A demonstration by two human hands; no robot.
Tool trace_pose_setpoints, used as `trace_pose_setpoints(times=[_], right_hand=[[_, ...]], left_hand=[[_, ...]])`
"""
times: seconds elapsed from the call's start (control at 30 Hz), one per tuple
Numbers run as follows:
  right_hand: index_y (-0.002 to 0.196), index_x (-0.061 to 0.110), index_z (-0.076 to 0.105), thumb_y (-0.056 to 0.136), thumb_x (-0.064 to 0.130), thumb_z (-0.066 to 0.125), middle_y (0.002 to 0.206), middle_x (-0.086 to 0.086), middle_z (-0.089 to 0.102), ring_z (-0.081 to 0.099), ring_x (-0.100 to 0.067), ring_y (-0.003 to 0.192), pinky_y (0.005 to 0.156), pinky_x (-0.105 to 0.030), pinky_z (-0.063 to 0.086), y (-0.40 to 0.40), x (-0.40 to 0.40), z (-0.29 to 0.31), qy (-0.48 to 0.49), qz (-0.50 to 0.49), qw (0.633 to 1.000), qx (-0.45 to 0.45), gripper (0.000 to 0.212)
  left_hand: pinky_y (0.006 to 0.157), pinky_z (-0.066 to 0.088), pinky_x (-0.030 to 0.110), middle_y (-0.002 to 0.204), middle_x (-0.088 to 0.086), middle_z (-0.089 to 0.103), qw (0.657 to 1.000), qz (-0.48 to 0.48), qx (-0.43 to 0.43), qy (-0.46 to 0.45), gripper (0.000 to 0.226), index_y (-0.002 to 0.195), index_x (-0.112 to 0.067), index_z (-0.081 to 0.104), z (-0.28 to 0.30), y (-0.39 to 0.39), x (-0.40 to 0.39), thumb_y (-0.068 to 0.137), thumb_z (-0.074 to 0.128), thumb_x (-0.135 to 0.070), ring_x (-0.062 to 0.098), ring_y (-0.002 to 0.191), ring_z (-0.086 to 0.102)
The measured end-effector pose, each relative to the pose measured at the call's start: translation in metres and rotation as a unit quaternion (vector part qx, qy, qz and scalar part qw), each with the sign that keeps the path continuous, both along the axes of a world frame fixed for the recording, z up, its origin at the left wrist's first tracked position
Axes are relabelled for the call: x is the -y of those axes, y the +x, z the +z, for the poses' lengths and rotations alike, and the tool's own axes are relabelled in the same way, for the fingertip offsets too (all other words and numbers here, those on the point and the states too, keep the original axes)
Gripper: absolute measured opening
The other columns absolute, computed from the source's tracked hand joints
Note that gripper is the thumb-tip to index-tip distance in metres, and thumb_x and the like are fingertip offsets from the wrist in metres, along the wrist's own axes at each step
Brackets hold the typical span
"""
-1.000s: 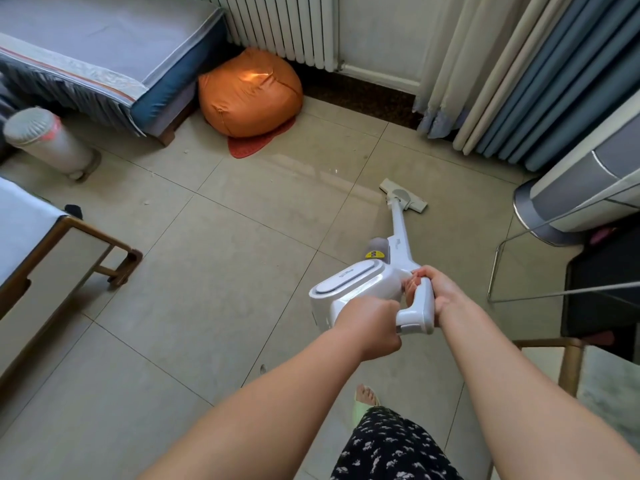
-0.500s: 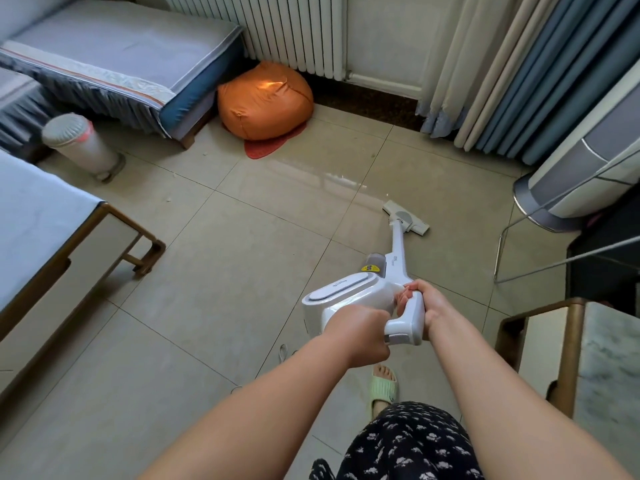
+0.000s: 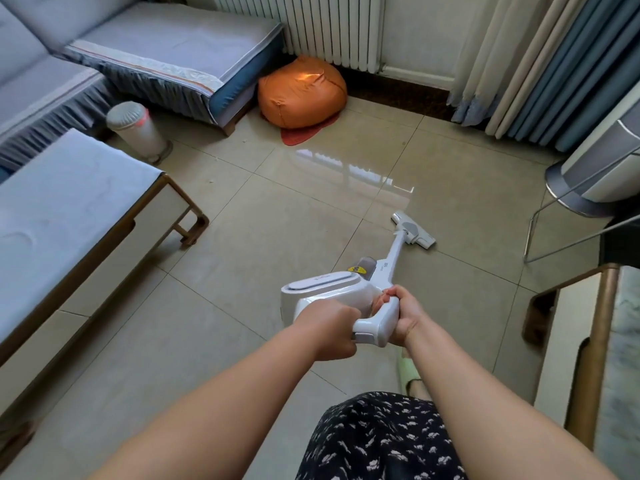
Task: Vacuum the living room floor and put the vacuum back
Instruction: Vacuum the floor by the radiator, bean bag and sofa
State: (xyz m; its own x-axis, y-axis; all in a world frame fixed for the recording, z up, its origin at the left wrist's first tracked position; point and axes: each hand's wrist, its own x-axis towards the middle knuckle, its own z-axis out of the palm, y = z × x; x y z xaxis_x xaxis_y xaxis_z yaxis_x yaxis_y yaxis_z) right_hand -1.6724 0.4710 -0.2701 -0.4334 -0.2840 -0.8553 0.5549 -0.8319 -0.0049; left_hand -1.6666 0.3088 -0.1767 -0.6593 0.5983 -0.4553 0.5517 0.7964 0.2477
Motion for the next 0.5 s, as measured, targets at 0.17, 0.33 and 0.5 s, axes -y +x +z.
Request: trace_pose_setpoints(times=[0.17, 0.33, 0.5], right_hand=[[0.059, 0.017, 0.038, 0.065, 0.009, 0.052, 0.047, 0.003, 0.043, 0.044, -0.012, 0.039, 0.048, -0.02, 0.043, 0.017, 0.03, 0.006, 0.021, 0.028, 0.999, 0.001, 0.017], [0.052, 0.013, 0.038, 0.068, 0.009, 0.049, 0.044, 0.002, 0.04, 0.042, -0.011, 0.034, 0.04, -0.014, 0.042, 0.022, -0.001, 0.005, 0.037, 0.024, 0.999, 0.015, 0.019], [0.057, 0.012, 0.041, 0.063, 0.002, 0.058, 0.043, 0.003, 0.041, 0.042, -0.007, 0.031, 0.034, -0.016, 0.041, 0.02, -0.052, -0.001, -0.012, -0.006, 1.0, 0.004, 0.02]], left_hand=[[0.062, 0.037, 0.026, 0.085, -0.001, 0.065, 1.0, 0.005, -0.008, -0.015, 0.009, 0.086, -0.023, 0.058, 0.01, 0.015, 0.03, 0.077, 0.058, -0.027, 0.024, 0.081, 0.057], [0.063, 0.037, 0.027, 0.088, 0.002, 0.066, 1.0, -0.007, 0.0, -0.005, 0.007, 0.085, -0.022, 0.056, 0.004, 0.028, 0.0, 0.079, 0.056, -0.026, 0.027, 0.082, 0.059], [0.063, 0.036, 0.028, 0.091, 0.006, 0.067, 1.0, -0.007, -0.003, 0.017, 0.014, 0.093, -0.018, 0.061, -0.006, 0.029, -0.052, 0.08, 0.058, -0.023, 0.032, 0.085, 0.06]])
